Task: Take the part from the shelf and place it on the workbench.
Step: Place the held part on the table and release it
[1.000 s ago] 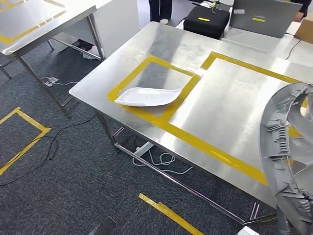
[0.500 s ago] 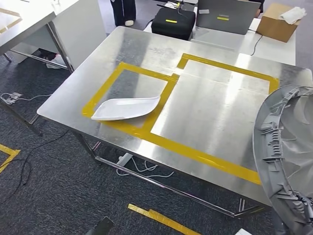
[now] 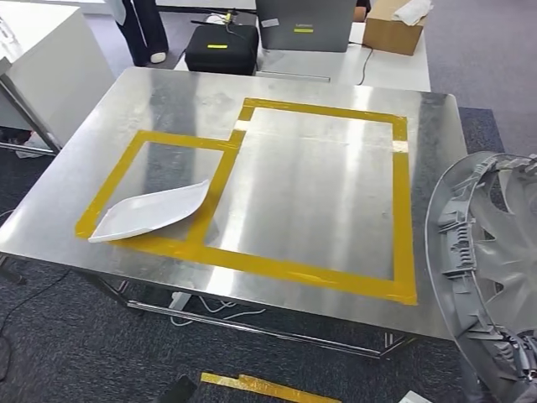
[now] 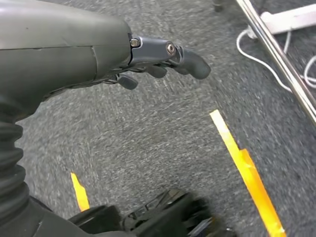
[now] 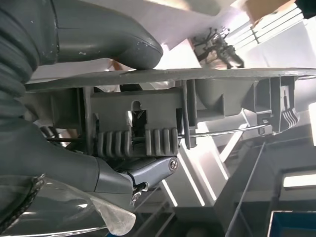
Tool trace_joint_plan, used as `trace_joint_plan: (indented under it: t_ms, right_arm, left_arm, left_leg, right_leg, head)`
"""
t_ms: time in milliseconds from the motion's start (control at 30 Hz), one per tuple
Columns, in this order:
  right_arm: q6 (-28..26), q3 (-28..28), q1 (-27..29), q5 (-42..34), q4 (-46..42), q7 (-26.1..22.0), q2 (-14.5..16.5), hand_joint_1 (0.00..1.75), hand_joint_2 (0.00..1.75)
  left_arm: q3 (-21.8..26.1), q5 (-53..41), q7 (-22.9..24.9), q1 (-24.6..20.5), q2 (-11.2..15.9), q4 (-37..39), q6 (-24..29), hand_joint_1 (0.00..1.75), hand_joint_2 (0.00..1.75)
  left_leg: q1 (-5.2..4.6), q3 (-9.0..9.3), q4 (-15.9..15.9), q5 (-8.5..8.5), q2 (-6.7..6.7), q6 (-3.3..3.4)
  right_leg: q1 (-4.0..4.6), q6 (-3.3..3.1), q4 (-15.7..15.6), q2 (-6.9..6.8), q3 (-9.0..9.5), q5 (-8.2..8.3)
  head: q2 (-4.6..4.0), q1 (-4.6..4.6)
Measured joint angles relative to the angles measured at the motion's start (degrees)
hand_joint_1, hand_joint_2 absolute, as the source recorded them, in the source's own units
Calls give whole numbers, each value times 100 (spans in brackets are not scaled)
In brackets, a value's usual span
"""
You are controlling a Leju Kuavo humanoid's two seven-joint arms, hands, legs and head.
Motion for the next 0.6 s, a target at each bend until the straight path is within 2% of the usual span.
trace_joint_plan:
  t_ms: [33,67,100,133,167,200,233,267,300,333,367,433,467,500,533,567,600]
  right_arm:
    - [1,10,-1,1,0,-1,-3,175,175]
    - [1,19,1,1,0,-1,-6,175,175]
    - [2,27,4,1,1,-1,-9,175,175]
    - [2,31,8,1,1,-1,-10,175,175]
    - [2,34,11,1,1,0,-12,175,175]
    - [2,36,7,-1,2,6,-14,175,175]
    - [4,37,-2,-4,3,15,-20,175,175]
    - [11,38,-16,-14,6,26,-28,175,175]
    - [24,40,-29,-29,10,40,-38,175,175]
    - [39,43,-36,-51,13,52,-51,175,175]
    - [54,49,-35,-74,20,63,-62,175,175]
    - [76,64,-54,-113,36,76,-96,175,175]
    - [86,75,-74,-130,47,78,-114,175,175]
    - [101,85,-98,-146,56,78,-133,175,175]
    - [120,96,-112,-164,65,79,-147,175,175]
    - [148,106,-117,-190,75,84,-161,175,175]
    - [195,115,-121,-235,86,95,-180,175,175]
  left_arm:
    - [0,1,-1,14,2,11,-1,0,175]
    - [0,1,-1,28,2,20,-2,0,175]
    - [0,1,-1,35,2,26,-2,0,175]
    - [1,0,-1,35,3,29,-2,0,175]
    - [1,0,-1,30,7,30,-2,0,175]
    - [0,1,-1,24,15,31,-2,0,175]
    - [-1,1,-2,18,23,32,-2,0,175]
    - [-1,1,-3,16,29,34,-5,0,175]
    - [-2,0,-3,14,34,36,-9,0,175]
    - [-2,0,-4,7,33,37,-11,0,175]
    - [-3,-3,-3,-5,34,38,-14,0,175]
    - [-5,-5,-3,-33,34,39,-17,0,175]
    - [-5,-7,-3,-37,35,43,-20,0,175]
    - [-5,-7,-3,-30,36,50,-23,0,175]
    - [-4,-7,-2,-18,39,58,-26,0,175]
    - [-4,-7,1,-9,43,66,-27,0,175]
    - [-4,-8,3,-5,47,72,-28,0,175]
  left_leg:
    - [3,-189,329,-79,-26,-2]
    - [4,-301,473,-41,-36,5]
    - [4,-312,391,115,-48,21]
    - [3,-224,93,363,-91,47]
    - [4,-91,-300,610,-206,84]
    - [10,34,-659,784,-354,124]
    - [13,122,-916,878,-477,150]
    - [11,161,-1040,892,-560,169]
    - [8,170,-1075,879,-555,180]
    - [12,178,-1107,893,-494,193]
    - [23,189,-1142,918,-429,215]
    - [54,206,-1214,969,-284,262]
    - [53,207,-1226,975,-205,277]
    - [49,202,-1228,974,-124,288]
    - [47,200,-1228,971,-39,293]
    - [47,201,-1227,966,46,291]
    - [50,203,-1225,959,109,283]
  right_leg:
    - [2,-7,0,86,4,-3]
    - [4,-10,1,176,12,-5]
    - [7,-10,1,264,24,-6]
    - [9,-9,2,347,39,-6]
    - [8,-6,2,420,47,-5]
    - [15,7,9,488,43,-3]
    - [10,30,14,552,25,6]
    - [-1,64,14,617,0,21]
    - [-12,107,6,682,-24,41]
    - [-24,147,-9,737,-58,62]
    - [-20,179,1,699,-88,58]
    - [4,223,273,431,-245,-121]
    - [8,239,574,256,-378,-293]
    - [4,259,944,153,-545,-479]
    - [-4,280,1268,104,-689,-612]
    - [-14,301,1455,74,-762,-657]
    - [-26,321,1426,53,-724,-594]
  head:
    - [0,1]
    - [0,2]
    - [0,1]
    - [0,2]
    - [0,1]
    - [0,5]
    - [0,3]
    - [0,6]
    - [0,6]
    - [0,2]
    - [0,9]
    - [0,42]
    - [0,56]
    - [0,70]
    - [0,72]
    - [0,69]
    - [0,70]
